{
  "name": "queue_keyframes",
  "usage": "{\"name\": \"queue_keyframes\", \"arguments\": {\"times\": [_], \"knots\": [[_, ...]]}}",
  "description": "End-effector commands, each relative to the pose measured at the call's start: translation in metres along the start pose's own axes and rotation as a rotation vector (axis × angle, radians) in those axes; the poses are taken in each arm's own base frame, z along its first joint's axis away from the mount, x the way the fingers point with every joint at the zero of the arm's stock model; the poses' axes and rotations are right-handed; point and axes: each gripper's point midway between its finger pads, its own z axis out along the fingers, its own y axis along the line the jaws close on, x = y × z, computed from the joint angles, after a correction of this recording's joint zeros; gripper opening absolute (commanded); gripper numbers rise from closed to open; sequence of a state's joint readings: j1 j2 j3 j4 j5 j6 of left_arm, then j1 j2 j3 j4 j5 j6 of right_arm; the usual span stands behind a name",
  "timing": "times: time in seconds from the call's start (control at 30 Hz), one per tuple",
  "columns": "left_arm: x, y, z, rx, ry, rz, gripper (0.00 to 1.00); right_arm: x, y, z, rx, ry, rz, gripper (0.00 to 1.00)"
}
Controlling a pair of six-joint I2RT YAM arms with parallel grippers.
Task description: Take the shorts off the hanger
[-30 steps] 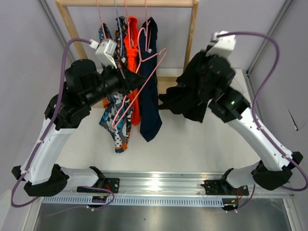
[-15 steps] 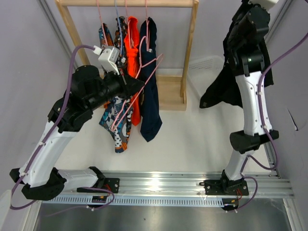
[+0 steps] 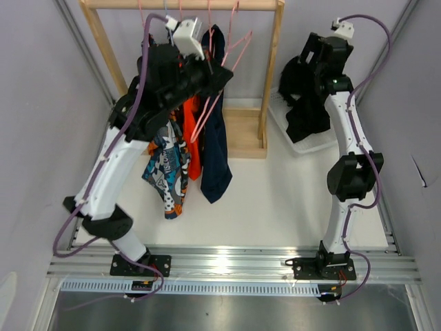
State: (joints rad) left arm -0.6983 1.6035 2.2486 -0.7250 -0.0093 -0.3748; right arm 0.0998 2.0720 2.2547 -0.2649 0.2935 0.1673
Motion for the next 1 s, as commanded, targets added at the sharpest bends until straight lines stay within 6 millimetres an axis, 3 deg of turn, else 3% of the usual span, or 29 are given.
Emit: {"name": "queue_keyframes", "arguments": {"times": [0.0,0.03,0.07,0.1,0.13,0.17,0.2,0.23,0.27,0.3,0.33,0.37,0.4,0.43,0.47,0.53,0.57,0.7,0.93,0.97], "knots": [[-0.028,0.009,0.029,-0.045,-0.082,0.04,0.0,0.041,0.009,-0.03,-0.073,0.146,0.108,0.99],[-0.031,0.013,0.035,-0.049,-0.092,0.034,0.0,0.04,0.011,-0.037,-0.097,0.104,0.134,0.99],[-0.042,0.012,0.04,-0.038,-0.134,0.016,0.0,0.015,0.017,-0.068,-0.155,0.05,0.181,0.99],[-0.046,0.02,0.046,-0.047,-0.151,0.007,0.0,0.025,0.017,-0.081,-0.176,0.055,0.2,0.99],[-0.041,0.028,0.058,-0.053,-0.146,0.001,0.0,0.068,0.011,-0.093,-0.178,0.114,0.198,0.99],[-0.044,0.031,0.062,-0.052,-0.167,0.0,0.0,0.07,0.013,-0.107,-0.195,0.105,0.204,0.99],[-0.052,0.039,0.071,-0.047,-0.211,-0.005,0.0,0.058,0.021,-0.136,-0.234,0.075,0.211,1.0],[-0.046,0.044,0.082,-0.039,-0.207,-0.005,0.0,0.093,0.016,-0.15,-0.224,0.13,0.19,0.99],[-0.047,0.051,0.088,-0.046,-0.22,0.002,0.0,0.098,0.017,-0.164,-0.234,0.133,0.188,0.99],[-0.06,0.048,0.089,-0.033,-0.263,0.008,0.0,0.089,0.023,-0.188,-0.269,0.113,0.204,0.99],[-0.049,0.059,0.106,-0.054,-0.245,0.006,0.0,0.095,0.024,-0.201,-0.281,0.126,0.212,0.99],[-0.049,0.062,0.111,-0.056,-0.25,-0.004,0.0,0.118,0.021,-0.214,-0.281,0.17,0.211,0.99],[-0.061,0.064,0.111,-0.052,-0.288,-0.009,0.0,0.121,0.023,-0.227,-0.302,0.171,0.212,0.99],[-0.061,0.067,0.117,-0.049,-0.293,-0.016,0.0,0.11,0.038,-0.253,-0.363,0.132,0.213,0.99],[-0.058,0.073,0.125,-0.052,-0.298,-0.026,0.0,0.127,0.038,-0.265,-0.368,0.152,0.197,0.99],[-0.059,0.074,0.132,-0.026,-0.312,-0.023,0.0,0.123,0.046,-0.287,-0.405,0.124,0.171,0.99],[-0.058,0.079,0.136,-0.029,-0.314,-0.032,0.0,0.131,0.059,-0.301,-0.443,0.142,0.156,1.0],[-0.05,0.088,0.152,-0.01,-0.311,-0.072,0.0,0.141,0.075,-0.325,-0.478,0.17,0.115,0.99],[-0.024,0.092,0.167,0.004,-0.235,-0.127,0.0,0.141,0.088,-0.34,-0.5,0.17,0.118,0.99],[-0.02,0.091,0.166,0.007,-0.219,-0.133,0.05,0.141,0.088,-0.341,-0.502,0.17,0.116,0.99]]}}
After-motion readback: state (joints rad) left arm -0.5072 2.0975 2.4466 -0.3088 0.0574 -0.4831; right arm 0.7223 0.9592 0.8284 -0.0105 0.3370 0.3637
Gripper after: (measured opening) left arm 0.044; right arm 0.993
